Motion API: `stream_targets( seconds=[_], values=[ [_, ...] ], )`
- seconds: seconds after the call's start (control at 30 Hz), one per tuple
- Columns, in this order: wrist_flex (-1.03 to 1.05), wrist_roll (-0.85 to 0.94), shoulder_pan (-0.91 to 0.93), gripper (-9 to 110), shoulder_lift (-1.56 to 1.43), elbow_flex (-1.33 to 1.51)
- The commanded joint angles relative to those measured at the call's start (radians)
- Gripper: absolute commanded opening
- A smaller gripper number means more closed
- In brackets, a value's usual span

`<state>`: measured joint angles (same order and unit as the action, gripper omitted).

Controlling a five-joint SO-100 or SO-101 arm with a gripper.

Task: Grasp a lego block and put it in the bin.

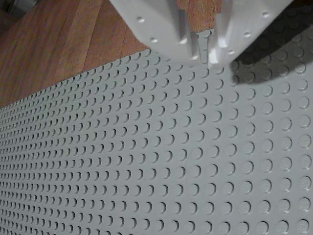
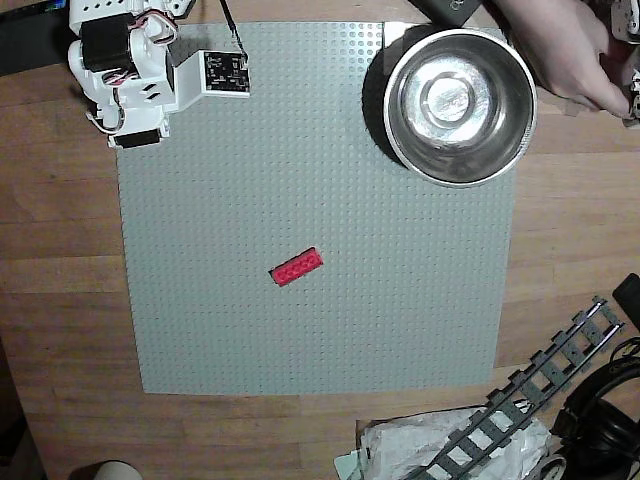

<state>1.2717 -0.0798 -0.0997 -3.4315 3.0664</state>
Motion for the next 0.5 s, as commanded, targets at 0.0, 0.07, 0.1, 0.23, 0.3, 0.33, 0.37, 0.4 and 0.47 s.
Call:
stream_targets(
  seconds=[0.0, 0.07, 0.1, 0.23, 0.3, 0.33, 0.37, 0.4, 0.47],
  values=[
    [0.011, 0.005, 0.006, 0, -0.018, -0.011],
    [0.011, 0.006, 0.006, 0, -0.018, -0.011],
    [0.011, 0.008, 0.006, 0, -0.018, -0.011],
    [0.011, 0.009, 0.002, 0, -0.018, -0.011],
    [0.011, 0.009, -0.002, 0, -0.018, -0.011],
    [0.011, 0.009, -0.002, 0, -0.018, -0.011],
    [0.011, 0.009, -0.002, 0, -0.018, -0.011],
    [0.011, 0.009, -0.002, 0, -0.018, -0.011],
    [0.011, 0.009, -0.002, 0, -0.018, -0.011]
  ],
)
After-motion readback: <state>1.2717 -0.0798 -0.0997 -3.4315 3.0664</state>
